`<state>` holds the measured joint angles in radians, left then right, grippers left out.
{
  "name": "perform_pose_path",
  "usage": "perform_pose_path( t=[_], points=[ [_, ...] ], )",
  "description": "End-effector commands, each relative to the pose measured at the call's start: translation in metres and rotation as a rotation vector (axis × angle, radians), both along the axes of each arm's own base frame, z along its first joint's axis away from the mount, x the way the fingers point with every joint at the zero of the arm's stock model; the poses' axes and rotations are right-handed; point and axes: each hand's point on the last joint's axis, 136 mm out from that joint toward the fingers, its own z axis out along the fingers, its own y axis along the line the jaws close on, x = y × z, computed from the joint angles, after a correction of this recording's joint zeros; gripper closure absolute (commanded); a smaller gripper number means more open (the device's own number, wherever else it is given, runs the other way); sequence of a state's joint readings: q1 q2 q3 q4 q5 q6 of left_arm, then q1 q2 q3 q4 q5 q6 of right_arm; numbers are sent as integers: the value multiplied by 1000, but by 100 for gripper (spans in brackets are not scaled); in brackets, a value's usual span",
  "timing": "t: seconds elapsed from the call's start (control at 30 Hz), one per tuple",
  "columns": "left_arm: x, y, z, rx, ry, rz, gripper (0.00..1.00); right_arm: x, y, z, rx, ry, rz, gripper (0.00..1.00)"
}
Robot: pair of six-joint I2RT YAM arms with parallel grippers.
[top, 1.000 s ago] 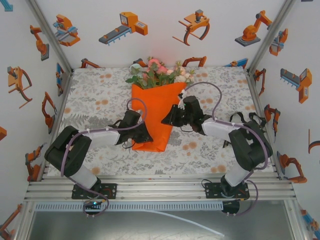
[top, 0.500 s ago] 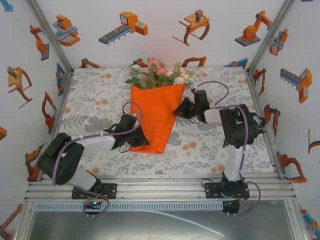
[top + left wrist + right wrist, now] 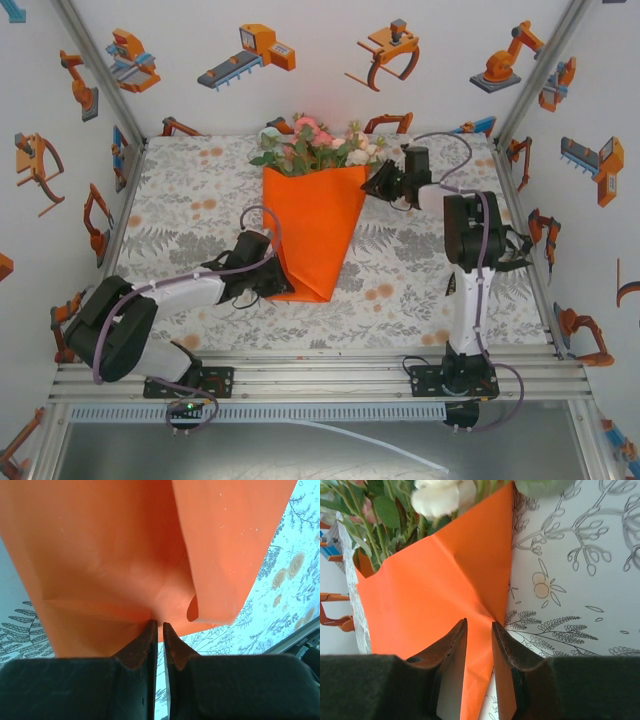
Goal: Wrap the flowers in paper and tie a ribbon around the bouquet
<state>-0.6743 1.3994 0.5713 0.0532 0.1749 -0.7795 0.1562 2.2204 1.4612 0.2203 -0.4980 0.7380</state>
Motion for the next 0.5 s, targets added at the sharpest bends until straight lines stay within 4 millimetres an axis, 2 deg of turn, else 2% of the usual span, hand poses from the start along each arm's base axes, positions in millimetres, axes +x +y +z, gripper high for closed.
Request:
perform_pose_path(
  t=[0.0, 0.07, 0.17, 0.33, 0.47],
  points=[
    [8, -5, 30, -27, -75, -12, 82, -11, 4, 63, -7, -92, 40, 68],
    [12, -7, 50, -50, -123, -17, 77, -24, 1, 86, -6, -130, 35, 68],
    [16, -8, 83, -79, -199, -28, 73, -50, -7, 108, -13, -171, 8, 67],
    [17, 6, 128, -90, -323, 6, 68, -89, -22, 117, -65, -183, -30, 67],
    [18, 17, 147, -83, -391, 27, 66, -112, -33, 120, -103, -180, -60, 66]
  ],
)
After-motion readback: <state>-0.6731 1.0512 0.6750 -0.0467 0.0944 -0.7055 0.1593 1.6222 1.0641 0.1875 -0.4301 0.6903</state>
